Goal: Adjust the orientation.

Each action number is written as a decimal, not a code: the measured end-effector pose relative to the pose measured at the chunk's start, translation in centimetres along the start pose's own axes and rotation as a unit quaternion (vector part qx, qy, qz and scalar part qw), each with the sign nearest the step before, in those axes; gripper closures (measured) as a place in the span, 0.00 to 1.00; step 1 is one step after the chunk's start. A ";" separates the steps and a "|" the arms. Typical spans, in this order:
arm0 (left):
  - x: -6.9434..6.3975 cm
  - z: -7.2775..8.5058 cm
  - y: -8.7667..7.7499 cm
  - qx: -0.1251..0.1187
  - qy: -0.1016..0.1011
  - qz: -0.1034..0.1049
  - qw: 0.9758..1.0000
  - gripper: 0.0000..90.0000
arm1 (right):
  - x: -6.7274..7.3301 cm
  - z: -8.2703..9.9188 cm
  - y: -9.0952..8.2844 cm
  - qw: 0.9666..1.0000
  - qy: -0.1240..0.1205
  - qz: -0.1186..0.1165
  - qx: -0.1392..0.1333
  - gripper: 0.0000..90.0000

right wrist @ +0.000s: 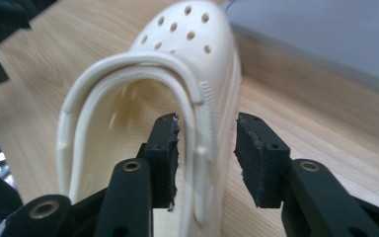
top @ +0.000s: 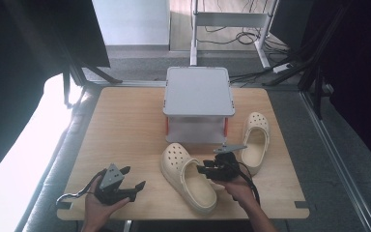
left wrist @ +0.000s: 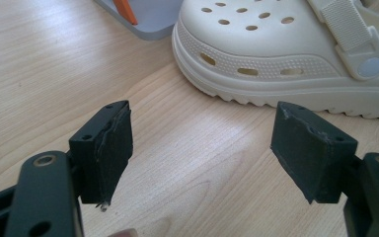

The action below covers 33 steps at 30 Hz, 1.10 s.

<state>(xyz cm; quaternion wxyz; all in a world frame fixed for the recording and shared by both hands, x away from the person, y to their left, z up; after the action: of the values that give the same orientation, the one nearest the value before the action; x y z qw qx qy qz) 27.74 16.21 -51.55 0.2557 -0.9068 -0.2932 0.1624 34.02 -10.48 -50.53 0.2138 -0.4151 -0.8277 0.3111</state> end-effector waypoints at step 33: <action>-0.3 0.3 0.4 0.002 0.000 -0.007 1.000 0.27 | -9.1 2.6 0.5 0.994 0.047 0.100 0.015 0.74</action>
<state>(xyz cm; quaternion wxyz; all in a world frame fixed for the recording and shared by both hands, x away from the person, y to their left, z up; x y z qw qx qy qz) 27.57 15.90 -51.96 0.2591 -0.9043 -0.2986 0.1611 37.76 -18.59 -53.60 0.2268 -0.5065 -0.7665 0.3234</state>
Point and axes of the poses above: each handheld gripper's, and its own axes: y roughly forward along the jaws, z roughly out of its underside, x roughly to its left, the point moved 8 cm from there along y, roughly forward along the jaws, and after that the axes turned 14 degrees about z, right-handed, at the moved point
